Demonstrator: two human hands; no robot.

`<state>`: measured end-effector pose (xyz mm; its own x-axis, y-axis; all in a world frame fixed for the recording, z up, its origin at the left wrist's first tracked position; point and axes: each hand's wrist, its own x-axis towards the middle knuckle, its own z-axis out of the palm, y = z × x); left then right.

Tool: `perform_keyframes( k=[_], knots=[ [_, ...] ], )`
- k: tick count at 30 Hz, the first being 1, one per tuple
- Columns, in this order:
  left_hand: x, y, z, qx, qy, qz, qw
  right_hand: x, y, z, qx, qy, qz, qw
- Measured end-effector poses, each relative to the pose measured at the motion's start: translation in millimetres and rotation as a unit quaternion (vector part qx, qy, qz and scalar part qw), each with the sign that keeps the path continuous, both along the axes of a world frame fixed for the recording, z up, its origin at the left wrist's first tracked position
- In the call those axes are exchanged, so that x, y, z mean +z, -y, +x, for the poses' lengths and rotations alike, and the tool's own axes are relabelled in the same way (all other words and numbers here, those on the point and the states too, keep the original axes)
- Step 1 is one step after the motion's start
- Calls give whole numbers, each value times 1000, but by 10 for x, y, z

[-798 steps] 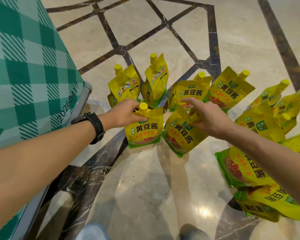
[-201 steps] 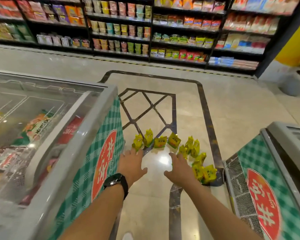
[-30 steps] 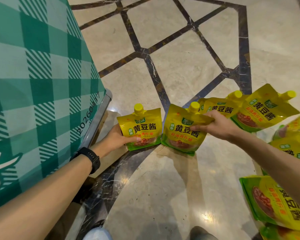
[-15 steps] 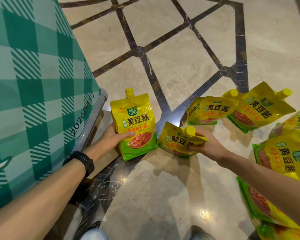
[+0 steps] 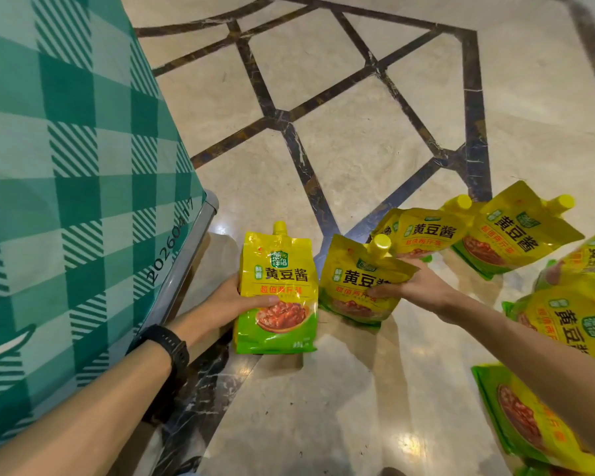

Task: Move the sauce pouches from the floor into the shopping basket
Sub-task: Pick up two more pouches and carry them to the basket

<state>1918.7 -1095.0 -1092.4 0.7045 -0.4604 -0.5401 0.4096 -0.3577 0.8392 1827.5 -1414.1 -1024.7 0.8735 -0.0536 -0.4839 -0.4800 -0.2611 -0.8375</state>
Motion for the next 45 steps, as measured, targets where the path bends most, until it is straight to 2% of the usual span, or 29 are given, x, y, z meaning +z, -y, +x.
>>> perform_keyframes(
  k=[3, 6, 9, 13, 17, 21, 25, 30, 35, 45],
  knots=[
    [-101, -37, -169, -20, -43, 15, 999, -2, -1, 8, 10, -8, -11, 1000],
    [-142, -80, -230, -17, -54, 6, 998, -35, -1, -21, -10, 4, -17, 1000],
    [-151, -99, -227, -24, -57, 3, 998, 4, 39, 16, 13, -10, -33, 999],
    [-188, -138, -241, -12, -51, 27, 998, 169, 184, 125, 30, -69, -27, 997],
    [-179, -99, -272, -7, -48, 36, 998, 139, 257, 81, 79, -166, 20, 983],
    [-171, -87, -277, -1, -50, 29, 998, -193, 140, -211, 22, -223, 84, 971],
    [-167, -75, -289, 1, -55, 28, 998, -458, 8, -432, -93, -209, 119, 966],
    [-179, -53, -314, -3, -53, 12, 999, -519, -146, -542, -152, -204, 141, 957],
    [-157, -98, -317, 10, -85, -19, 996, -537, -256, -594, -150, -187, 251, 938],
    [-107, -31, -308, 15, -150, -46, 988, -613, -412, -553, -181, -168, 202, 948]
  ],
)
